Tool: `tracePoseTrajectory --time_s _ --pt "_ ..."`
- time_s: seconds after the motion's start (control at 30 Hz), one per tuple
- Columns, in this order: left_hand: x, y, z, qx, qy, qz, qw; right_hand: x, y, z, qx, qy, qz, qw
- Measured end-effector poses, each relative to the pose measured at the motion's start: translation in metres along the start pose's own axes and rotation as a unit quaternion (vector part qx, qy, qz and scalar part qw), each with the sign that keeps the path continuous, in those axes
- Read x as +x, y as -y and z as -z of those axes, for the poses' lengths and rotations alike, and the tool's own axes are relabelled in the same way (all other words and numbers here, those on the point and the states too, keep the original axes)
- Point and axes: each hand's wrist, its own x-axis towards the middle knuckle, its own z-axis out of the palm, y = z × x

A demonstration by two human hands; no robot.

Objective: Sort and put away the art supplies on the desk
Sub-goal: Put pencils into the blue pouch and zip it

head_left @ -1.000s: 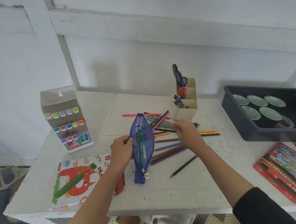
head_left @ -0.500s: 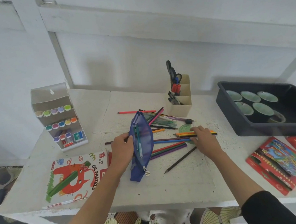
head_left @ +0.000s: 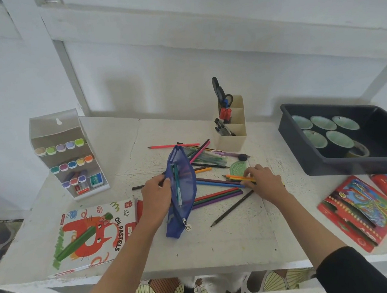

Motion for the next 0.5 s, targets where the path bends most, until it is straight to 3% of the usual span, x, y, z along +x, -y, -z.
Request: tracePoseTrajectory --time_s 0.13,0.3,0.4,0.5 --pt "0.004 0.0 -0.001 0.007 -0.005 -0.003 1.0 0.016 -0.002 -0.001 0.064 -0.046 -0.019 0.997" --pt "0.007 0.003 0.001 0.002 -0.021 0.002 1.0 0.031 0.004 -0.003 0.037 -0.057 0.047 0.997" --pt "0.007 0.001 0.003 0.003 -0.024 0.006 1.0 0.038 0.006 -0.005 0.089 -0.146 0.021 0.985" --pt "0.009 0.002 0.004 0.002 -0.027 0.012 1.0 0.05 0.005 -0.003 0.094 -0.149 -0.014 0.984"
